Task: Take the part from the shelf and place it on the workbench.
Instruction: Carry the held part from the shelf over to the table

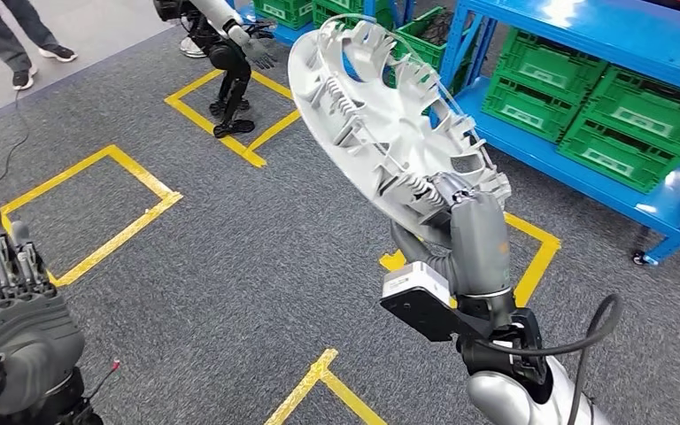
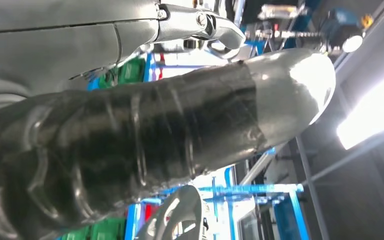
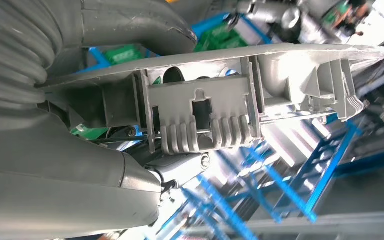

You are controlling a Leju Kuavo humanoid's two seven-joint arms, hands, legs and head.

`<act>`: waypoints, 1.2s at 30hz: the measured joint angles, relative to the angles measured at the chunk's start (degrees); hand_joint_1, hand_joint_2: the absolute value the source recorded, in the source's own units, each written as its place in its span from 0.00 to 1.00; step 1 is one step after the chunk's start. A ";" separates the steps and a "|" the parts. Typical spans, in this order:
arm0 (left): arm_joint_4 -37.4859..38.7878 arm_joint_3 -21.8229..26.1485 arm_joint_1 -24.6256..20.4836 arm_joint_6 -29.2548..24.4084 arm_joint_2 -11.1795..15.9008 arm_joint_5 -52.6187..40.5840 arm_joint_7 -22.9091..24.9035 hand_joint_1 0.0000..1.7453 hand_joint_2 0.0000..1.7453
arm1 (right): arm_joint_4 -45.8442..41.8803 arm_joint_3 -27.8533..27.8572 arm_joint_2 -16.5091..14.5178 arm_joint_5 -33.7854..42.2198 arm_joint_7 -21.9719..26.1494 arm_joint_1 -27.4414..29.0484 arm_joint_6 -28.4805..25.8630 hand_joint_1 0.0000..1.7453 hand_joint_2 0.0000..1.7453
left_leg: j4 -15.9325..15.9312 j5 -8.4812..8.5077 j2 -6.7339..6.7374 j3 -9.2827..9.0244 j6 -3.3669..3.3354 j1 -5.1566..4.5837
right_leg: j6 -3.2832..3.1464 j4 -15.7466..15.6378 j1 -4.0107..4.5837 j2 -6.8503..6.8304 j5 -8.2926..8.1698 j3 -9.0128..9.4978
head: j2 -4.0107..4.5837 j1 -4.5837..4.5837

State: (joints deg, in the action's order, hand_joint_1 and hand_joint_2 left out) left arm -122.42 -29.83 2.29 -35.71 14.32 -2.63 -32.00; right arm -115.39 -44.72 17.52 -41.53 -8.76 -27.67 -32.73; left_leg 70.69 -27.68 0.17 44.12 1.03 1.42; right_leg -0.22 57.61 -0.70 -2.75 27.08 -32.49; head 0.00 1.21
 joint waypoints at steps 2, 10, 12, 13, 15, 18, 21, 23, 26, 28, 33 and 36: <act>0.06 0.01 -0.01 -0.23 0.04 -0.04 -0.20 0.00 0.00 | 0.32 -0.02 -0.16 0.66 0.63 0.10 -0.02 1.00 1.00 | -7.07 2.20 1.93 -4.49 -0.07 -0.15 | 0.52 0.27 0.10 -1.26 0.34 0.06 | 0.00 0.58; -0.33 0.13 0.04 -1.38 0.08 -1.81 -0.11 0.00 0.00 | 1.26 0.05 -0.83 2.49 3.81 -0.33 -0.90 1.00 1.00 | -12.73 3.25 -0.52 -7.92 -2.86 -0.27 | 2.86 5.58 -0.05 -0.19 4.09 -2.15 | 0.00 -0.18; -0.40 0.13 -0.02 -1.46 0.10 -2.33 0.33 0.00 0.00 | 1.60 0.05 -0.85 2.96 4.51 -0.24 -1.37 1.00 1.00 | -12.70 3.28 -2.03 -7.88 -3.16 -0.40 | 2.84 13.25 -0.08 1.78 7.08 -5.82 | 0.00 -0.95; -0.40 0.13 -0.01 -1.48 0.11 -2.58 0.57 0.00 0.00 | 1.80 0.05 -0.86 3.15 4.76 -0.19 -1.54 1.00 1.00 | -12.65 3.28 -2.86 -7.86 -3.20 -0.47 | 2.80 15.98 -0.07 2.12 7.60 -7.32 | 0.00 -1.21; -0.44 0.13 -0.02 -1.52 0.15 -3.23 1.03 0.00 0.00 | 2.20 0.09 -0.87 3.60 5.25 -0.16 -1.86 1.00 1.00 | -12.46 3.26 -4.62 -7.86 -3.20 -0.54 | 2.53 15.33 -0.04 2.47 5.48 -7.65 | 0.00 -1.63; -0.69 0.13 -0.16 -1.58 0.22 -4.13 1.61 0.00 0.00 | 2.63 0.18 -0.96 4.18 6.17 -0.19 -2.24 1.00 1.00 | -12.06 3.24 -6.91 -7.65 -2.96 -0.47 | 1.74 4.89 -0.21 5.29 0.22 -3.40 | 0.00 -2.14; -0.95 0.14 -0.23 -1.63 0.37 -4.37 1.89 0.00 0.00 | 2.93 0.22 -1.20 4.40 6.58 -0.34 -2.54 1.00 1.00 | -12.09 3.73 -8.79 -6.76 -1.76 -0.02 | 1.27 1.45 -0.04 6.58 -0.20 -1.51 | 0.00 -2.32; -1.22 0.17 -0.15 -1.71 0.52 -4.47 2.01 0.00 0.00 | 3.13 0.34 -1.44 4.50 6.63 -0.47 -2.69 1.00 1.00 | -11.92 3.75 -8.50 -6.22 -1.03 0.08 | 0.73 0.73 -0.17 5.30 -0.54 -1.09 | 0.00 -2.36; -1.55 0.27 -0.42 -1.76 0.84 -4.60 2.09 0.00 0.00 | 3.44 0.57 -1.82 4.69 6.96 -0.51 -2.92 1.00 1.00 | -5.11 0.42 -2.64 -2.50 -0.49 -0.33 | -0.08 -0.19 -0.12 3.14 -0.92 -0.43 | 0.01 -1.24; -1.58 0.28 -0.47 -1.57 0.96 -4.09 2.14 0.00 0.00 | 3.73 0.62 -1.93 4.79 7.27 -0.48 -3.14 1.00 1.00 | 1.72 -2.06 -0.82 0.91 -0.22 -0.17 | -0.22 -0.12 0.09 1.64 -0.85 -0.46 | 0.00 -0.68; -1.58 0.49 -0.56 -0.39 1.19 -2.14 1.31 0.00 0.00 | 4.26 0.67 -2.23 4.92 7.51 -0.44 -3.20 1.00 1.00 | -8.08 2.43 2.42 -5.15 -0.38 -0.35 | 0.49 0.32 0.32 -1.79 -0.23 -0.31 | 0.00 0.53; -1.65 0.64 -1.01 0.17 1.19 -1.81 0.85 0.00 0.00 | 4.29 0.78 -2.36 4.92 7.63 -0.68 -3.08 1.00 1.00 | -12.16 2.86 3.19 -7.72 -1.50 -0.98 | 1.46 0.52 0.71 -3.42 0.07 -0.23 | 0.00 0.58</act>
State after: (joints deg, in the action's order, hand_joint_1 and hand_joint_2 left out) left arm -124.07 -29.19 1.28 -35.54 15.51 -4.45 -31.16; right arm -111.09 -43.95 15.16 -36.61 -1.13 -28.35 -35.81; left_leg 58.52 -24.82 3.36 36.41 -0.47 0.43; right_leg 1.24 58.13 0.01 -6.17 27.15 -32.72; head 0.00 1.79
